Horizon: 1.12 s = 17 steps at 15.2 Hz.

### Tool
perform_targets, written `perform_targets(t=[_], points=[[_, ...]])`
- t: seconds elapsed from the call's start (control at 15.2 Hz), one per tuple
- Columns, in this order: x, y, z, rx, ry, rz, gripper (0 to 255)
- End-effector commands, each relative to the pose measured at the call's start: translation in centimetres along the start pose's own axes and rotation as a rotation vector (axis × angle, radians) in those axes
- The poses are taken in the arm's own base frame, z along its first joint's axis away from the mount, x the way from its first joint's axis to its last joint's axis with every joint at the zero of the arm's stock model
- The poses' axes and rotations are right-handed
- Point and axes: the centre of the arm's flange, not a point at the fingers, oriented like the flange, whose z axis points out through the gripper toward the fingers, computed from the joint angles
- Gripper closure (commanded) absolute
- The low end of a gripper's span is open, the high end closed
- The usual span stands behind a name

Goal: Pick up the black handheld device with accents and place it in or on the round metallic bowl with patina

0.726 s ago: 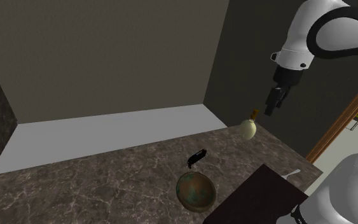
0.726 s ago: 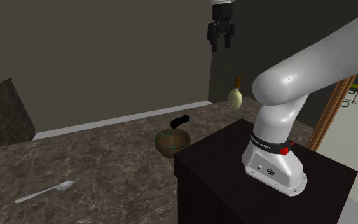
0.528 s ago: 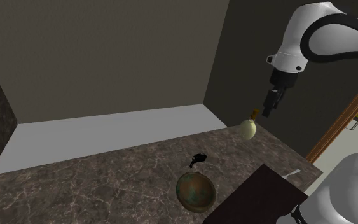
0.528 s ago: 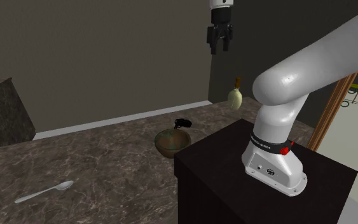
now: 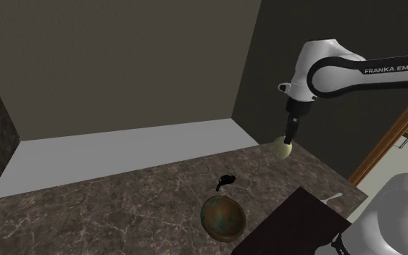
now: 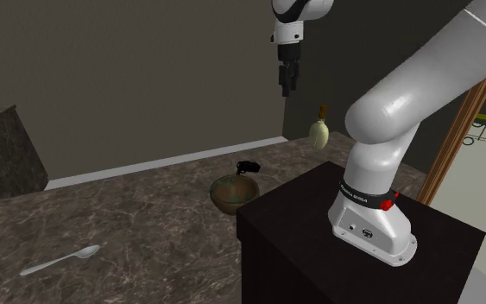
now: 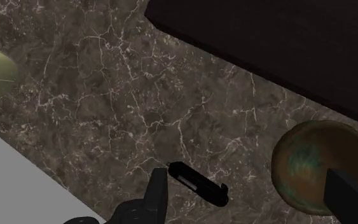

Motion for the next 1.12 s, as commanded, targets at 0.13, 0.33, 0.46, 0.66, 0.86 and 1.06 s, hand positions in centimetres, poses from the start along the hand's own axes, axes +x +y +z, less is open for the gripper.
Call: perform_targets(t=[0.13, 0.33, 0.46, 0.66, 0.86, 1.06], points=[[3.2, 1.3, 4.3, -0.012, -0.007, -0.173, 0], [5.6, 2.1, 7.4, -0.019, -0.013, -0.299, 0], [7.1, 2.5, 9.5, -0.024, -0.017, -0.383, 0], [9.5, 2.8, 12.7, -0.031, -0.024, -0.509, 0], [11.9, 2.8, 15.8, -0.039, -0.03, -0.634, 0], [14.3, 2.6, 19.0, -0.046, -0.036, -0.76, 0]])
